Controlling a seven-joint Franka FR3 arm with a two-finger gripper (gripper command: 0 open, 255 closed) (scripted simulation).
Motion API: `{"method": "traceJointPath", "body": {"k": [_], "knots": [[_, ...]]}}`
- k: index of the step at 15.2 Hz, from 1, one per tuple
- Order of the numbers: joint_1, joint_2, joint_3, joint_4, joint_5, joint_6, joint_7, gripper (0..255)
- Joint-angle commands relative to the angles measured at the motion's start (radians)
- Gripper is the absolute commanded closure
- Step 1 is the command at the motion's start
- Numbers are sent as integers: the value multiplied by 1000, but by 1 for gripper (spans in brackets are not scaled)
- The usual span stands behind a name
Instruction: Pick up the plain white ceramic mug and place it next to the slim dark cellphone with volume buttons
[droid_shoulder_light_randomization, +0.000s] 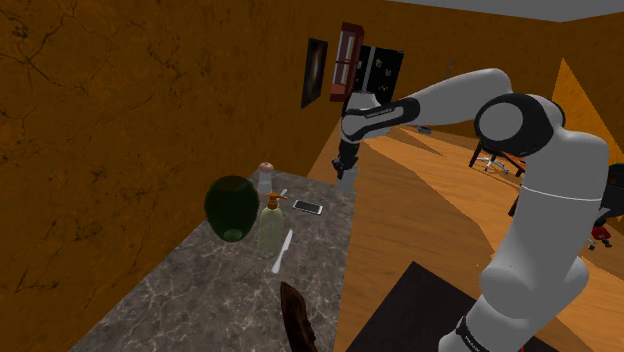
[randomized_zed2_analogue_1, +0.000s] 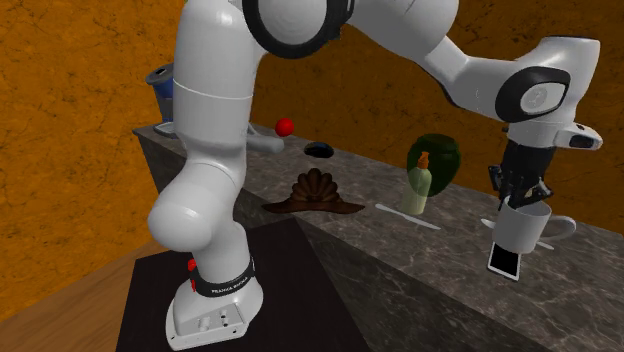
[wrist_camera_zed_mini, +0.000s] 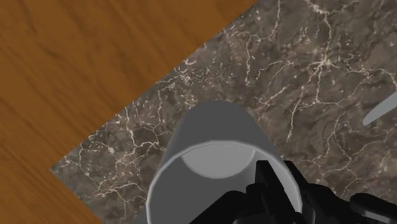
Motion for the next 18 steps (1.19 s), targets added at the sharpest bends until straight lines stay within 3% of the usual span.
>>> {"method": "traceJointPath", "body": {"k": [1, 3, 18], "knots": [[-22, 42, -13, 65, 1, -22, -40, 255], [-44, 89, -26, 135, 3, -44, -79, 255], [-40, 175, -34, 53, -14, 123, -66, 255]]}}
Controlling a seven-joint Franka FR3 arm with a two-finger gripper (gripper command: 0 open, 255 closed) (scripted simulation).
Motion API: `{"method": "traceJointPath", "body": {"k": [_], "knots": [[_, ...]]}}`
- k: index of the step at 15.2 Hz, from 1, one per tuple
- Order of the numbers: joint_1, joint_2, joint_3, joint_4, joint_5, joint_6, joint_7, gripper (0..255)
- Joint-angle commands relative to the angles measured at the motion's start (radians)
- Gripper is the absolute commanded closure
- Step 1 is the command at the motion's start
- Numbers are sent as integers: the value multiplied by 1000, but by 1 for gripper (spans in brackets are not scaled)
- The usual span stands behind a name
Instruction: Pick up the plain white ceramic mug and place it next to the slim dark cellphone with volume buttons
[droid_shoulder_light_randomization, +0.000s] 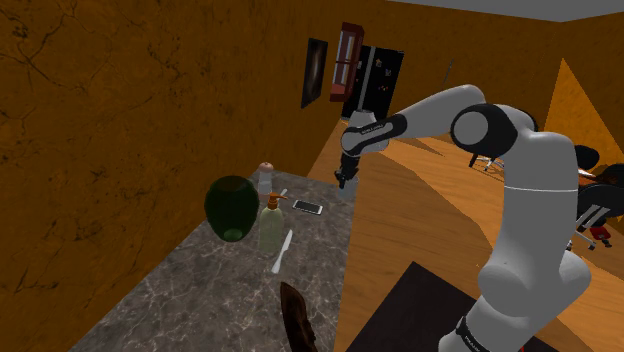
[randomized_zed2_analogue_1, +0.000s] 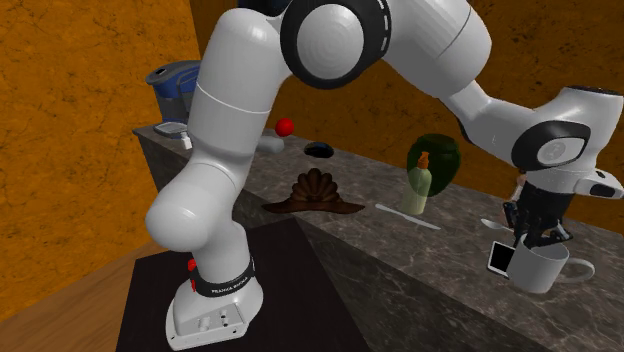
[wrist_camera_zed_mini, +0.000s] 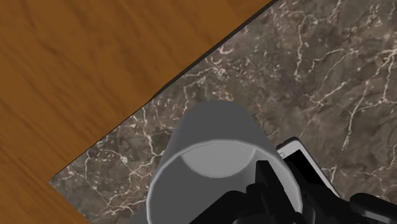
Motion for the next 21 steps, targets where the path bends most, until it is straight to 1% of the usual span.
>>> {"method": "traceJointPath", "body": {"k": [1, 16, 21], "knots": [[0, 14, -2, -8, -3, 22, 1, 255], [10, 139, -16, -34, -25, 173, 17, 255], [10, 139, -16, -34, -25, 173, 17, 255]]}}
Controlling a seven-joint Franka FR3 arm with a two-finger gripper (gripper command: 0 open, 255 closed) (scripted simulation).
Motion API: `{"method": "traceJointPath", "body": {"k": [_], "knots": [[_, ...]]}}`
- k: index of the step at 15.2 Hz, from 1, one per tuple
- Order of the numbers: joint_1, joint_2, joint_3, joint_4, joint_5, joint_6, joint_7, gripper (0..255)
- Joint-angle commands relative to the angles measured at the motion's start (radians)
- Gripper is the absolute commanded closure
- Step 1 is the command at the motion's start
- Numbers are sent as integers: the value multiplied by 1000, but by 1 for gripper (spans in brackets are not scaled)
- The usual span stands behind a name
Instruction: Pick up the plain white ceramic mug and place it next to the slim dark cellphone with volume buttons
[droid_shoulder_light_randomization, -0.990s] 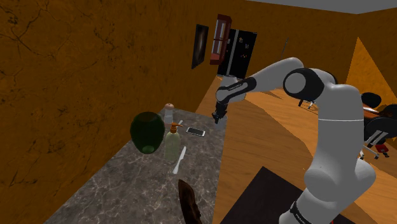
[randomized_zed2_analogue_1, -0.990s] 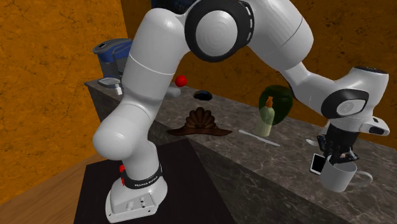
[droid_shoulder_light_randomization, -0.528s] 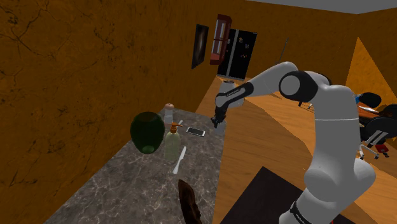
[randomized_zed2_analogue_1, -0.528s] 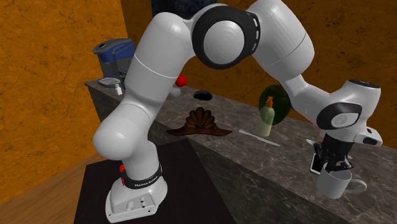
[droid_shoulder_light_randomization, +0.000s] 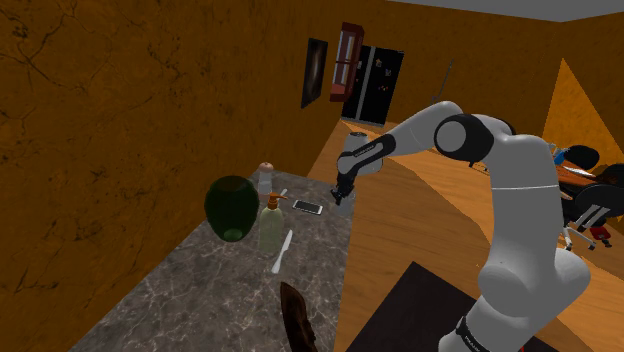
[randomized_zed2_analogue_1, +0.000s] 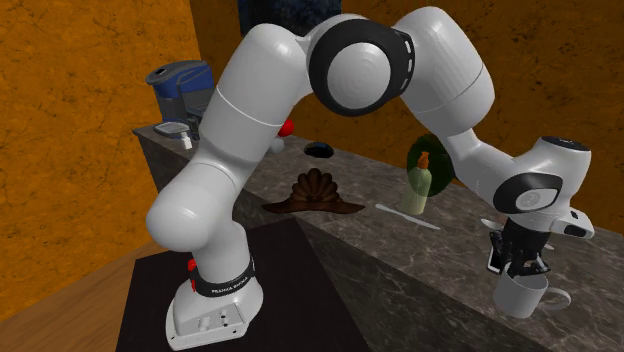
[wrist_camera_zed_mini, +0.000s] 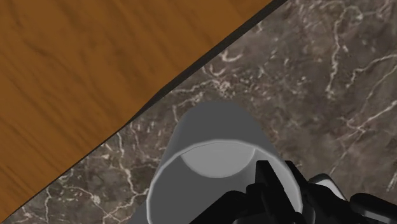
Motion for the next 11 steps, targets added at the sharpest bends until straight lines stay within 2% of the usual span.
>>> {"method": "traceJointPath", "body": {"k": [1, 3, 4, 9, 11], "knots": [[0, 0, 0, 0, 0, 0, 0, 255], [0, 0, 0, 0, 0, 0, 0, 255], [0, 0, 0, 0, 0, 0, 0, 0], [0, 0, 0, 0, 0, 1, 0, 0], [-4, -50, 6, -7, 7, -43, -5, 0]]}}
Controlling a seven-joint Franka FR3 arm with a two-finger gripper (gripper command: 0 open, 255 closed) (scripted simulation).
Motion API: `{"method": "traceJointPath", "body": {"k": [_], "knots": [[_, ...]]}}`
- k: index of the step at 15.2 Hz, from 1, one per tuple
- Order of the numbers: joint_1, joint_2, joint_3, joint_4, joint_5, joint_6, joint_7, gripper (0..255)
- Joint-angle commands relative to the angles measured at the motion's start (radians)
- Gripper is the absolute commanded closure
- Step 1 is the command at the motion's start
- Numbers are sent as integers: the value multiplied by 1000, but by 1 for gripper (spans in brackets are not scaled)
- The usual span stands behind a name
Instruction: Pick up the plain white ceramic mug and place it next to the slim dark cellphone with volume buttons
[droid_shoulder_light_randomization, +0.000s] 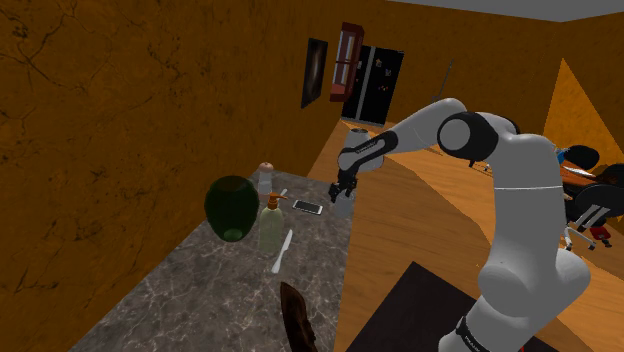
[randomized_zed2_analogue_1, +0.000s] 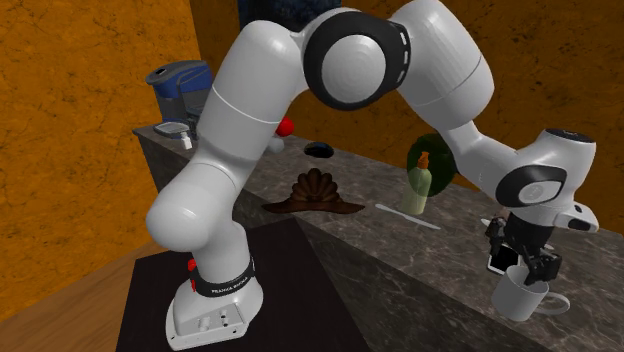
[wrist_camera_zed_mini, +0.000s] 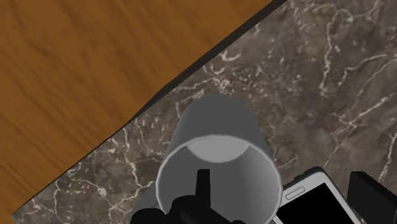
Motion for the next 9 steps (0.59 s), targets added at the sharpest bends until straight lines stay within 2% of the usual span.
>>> {"method": "traceJointPath", "body": {"k": [1, 9], "knots": [[-2, -45, 5, -5, 7, -40, -3, 0], [-3, -63, 7, -5, 10, -58, -5, 0]]}}
